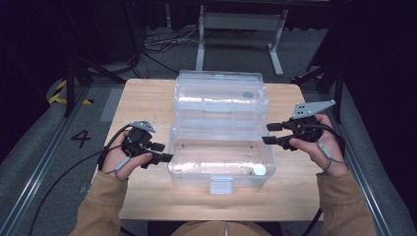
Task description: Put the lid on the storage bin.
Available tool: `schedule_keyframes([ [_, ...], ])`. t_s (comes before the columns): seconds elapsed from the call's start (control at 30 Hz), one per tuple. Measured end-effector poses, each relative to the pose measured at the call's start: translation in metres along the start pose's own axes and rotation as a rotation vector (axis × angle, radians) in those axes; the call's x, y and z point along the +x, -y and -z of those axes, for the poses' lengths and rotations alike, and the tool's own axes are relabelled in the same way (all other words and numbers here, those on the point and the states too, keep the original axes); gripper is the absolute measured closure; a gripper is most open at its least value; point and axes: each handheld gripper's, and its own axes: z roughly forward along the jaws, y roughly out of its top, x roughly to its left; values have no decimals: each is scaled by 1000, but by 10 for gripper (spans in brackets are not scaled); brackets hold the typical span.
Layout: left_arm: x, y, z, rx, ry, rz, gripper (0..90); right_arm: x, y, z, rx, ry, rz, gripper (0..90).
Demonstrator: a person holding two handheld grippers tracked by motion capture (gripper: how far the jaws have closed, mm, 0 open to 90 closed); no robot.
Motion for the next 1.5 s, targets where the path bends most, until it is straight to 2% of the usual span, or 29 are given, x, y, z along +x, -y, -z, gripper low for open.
schedule_keyframes([
  [0.1, -6, -2, -1, 2, 16, -24, 439, -4, -6, 1, -29, 16, -5, 459],
  [0.2, -10, -4, -4, 6, 54, -59, 437, -7, -12, 0, -36, 33, -4, 456],
  [0.4, -17, -7, -9, 18, 80, -86, 438, -19, -33, -6, -65, 58, -4, 456],
  [0.57, -23, -9, -17, 34, 111, -116, 434, -32, -49, -18, -34, 65, 5, 456],
  [0.83, -27, -10, -25, 54, 130, -137, 440, -51, -57, -40, 16, 62, -16, 485],
  [0.93, -28, -10, -28, 59, 140, -141, 459, -54, -58, -44, 35, 55, -21, 507],
  [0.97, -29, -9, -32, 66, 166, -146, 459, -56, -59, -46, 43, 49, -19, 515],
  [1.03, -29, -10, -36, 76, 183, -157, 488, -60, -60, -53, 68, 29, -22, 553],
  [1.2, -31, -9, -43, 99, 213, -173, 513, -62, -61, -63, 113, -5, -24, 564],
  [1.27, -33, -9, -46, 114, 220, -186, 524, -62, -62, -66, 117, -14, -11, 581],
  [1.4, -35, -9, -52, 138, 233, -194, 566, -61, -63, -67, 127, -5, -10, 634],
  [1.5, -37, -8, -57, 179, 256, -203, 635, -61, -64, -66, 130, -8, -26, 675],
])
